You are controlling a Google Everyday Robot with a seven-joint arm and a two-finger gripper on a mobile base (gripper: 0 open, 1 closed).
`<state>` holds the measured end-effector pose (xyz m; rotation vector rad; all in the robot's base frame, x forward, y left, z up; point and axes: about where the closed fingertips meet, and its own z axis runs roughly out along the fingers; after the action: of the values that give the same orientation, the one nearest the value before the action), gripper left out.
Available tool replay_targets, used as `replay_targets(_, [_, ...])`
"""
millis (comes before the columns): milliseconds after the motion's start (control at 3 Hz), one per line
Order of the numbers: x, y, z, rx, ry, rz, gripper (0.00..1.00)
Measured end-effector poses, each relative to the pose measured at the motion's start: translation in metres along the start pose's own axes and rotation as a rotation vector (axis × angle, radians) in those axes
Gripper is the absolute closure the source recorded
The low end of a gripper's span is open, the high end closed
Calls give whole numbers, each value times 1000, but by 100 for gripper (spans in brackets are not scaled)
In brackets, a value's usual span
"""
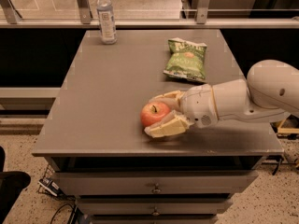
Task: Move apple near blue plastic bottle
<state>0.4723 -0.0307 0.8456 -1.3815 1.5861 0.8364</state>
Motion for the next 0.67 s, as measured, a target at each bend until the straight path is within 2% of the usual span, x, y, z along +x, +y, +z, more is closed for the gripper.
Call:
replay_targets(333, [-1,1,1,-3,0,-3,87])
replay_targets(667, [-3,2,3,-6,1,-5,100])
